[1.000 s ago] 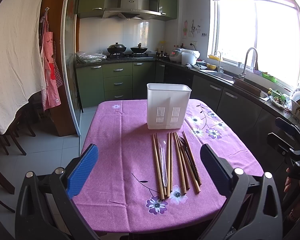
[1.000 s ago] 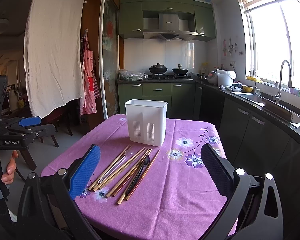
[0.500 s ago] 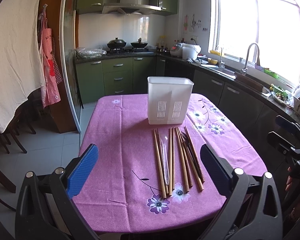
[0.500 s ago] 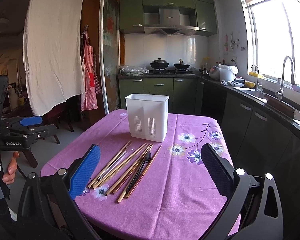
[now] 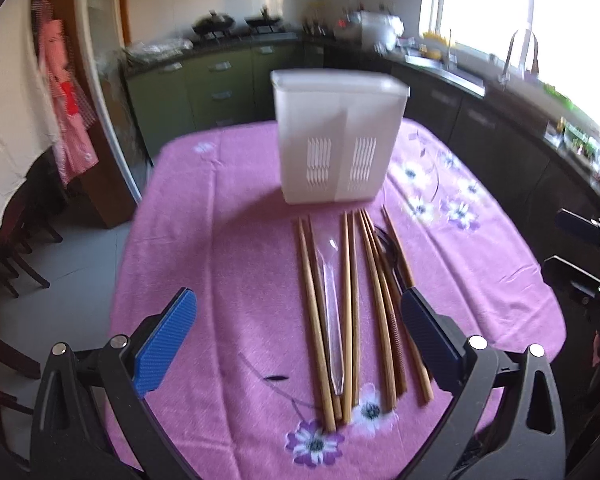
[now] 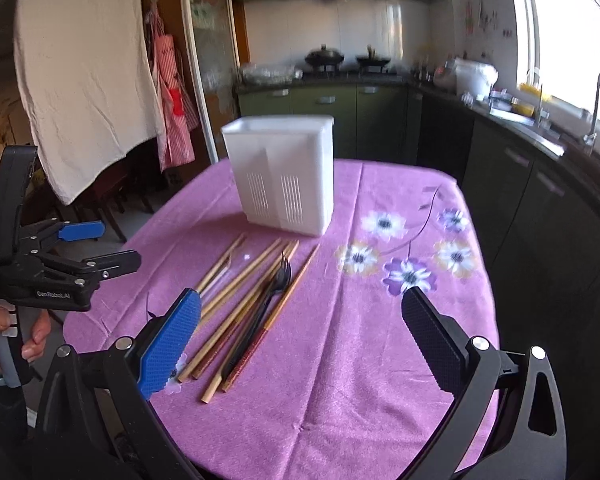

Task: Organize utensils
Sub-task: 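Move the left tool to the clear plastic spoon and grasp it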

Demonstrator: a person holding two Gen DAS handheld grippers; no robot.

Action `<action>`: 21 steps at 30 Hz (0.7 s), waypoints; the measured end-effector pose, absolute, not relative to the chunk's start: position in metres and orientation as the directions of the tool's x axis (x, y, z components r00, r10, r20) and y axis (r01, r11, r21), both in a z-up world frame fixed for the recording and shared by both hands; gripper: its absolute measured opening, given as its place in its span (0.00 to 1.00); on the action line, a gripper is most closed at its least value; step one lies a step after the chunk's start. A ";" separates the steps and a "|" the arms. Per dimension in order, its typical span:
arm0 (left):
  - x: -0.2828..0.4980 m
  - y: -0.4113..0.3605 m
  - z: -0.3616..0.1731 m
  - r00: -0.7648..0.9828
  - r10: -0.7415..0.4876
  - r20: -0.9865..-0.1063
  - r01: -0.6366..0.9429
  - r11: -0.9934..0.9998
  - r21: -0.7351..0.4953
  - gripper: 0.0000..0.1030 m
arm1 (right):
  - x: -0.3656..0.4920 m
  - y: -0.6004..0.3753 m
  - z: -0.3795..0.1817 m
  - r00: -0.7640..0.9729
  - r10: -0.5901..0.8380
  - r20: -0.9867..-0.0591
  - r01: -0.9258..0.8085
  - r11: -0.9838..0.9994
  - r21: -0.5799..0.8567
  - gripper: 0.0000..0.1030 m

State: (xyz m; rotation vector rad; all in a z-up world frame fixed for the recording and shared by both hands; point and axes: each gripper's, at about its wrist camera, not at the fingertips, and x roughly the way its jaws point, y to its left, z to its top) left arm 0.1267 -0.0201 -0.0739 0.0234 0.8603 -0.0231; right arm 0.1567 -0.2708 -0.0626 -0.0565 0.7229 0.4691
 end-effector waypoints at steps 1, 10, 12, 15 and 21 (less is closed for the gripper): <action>0.137 -0.022 -0.077 0.632 -0.017 -0.775 0.042 0.999 0.012 0.94 | 0.165 -0.270 -0.067 0.632 0.398 -0.665 -0.436 0.892 0.119 0.96; 0.199 -0.037 -0.106 0.459 -0.061 -0.886 0.081 0.996 -0.027 0.59 | 0.221 -0.284 -0.090 0.552 0.404 -0.729 -0.371 0.902 0.220 0.94; 0.211 -0.040 -0.114 0.427 -0.068 -0.902 0.085 0.996 -0.035 0.49 | 0.224 -0.285 -0.090 0.545 0.408 -0.732 -0.365 0.902 0.230 0.91; 0.223 -0.045 -0.124 0.398 -0.057 -0.916 0.095 0.995 -0.021 0.40 | 0.231 -0.285 -0.094 0.535 0.409 -0.739 -0.357 0.902 0.241 0.83; 0.239 -0.052 -0.133 0.367 -0.048 -0.929 0.106 0.994 -0.010 0.23 | 0.231 -0.283 -0.102 0.514 0.426 -0.744 -0.366 0.894 0.259 0.73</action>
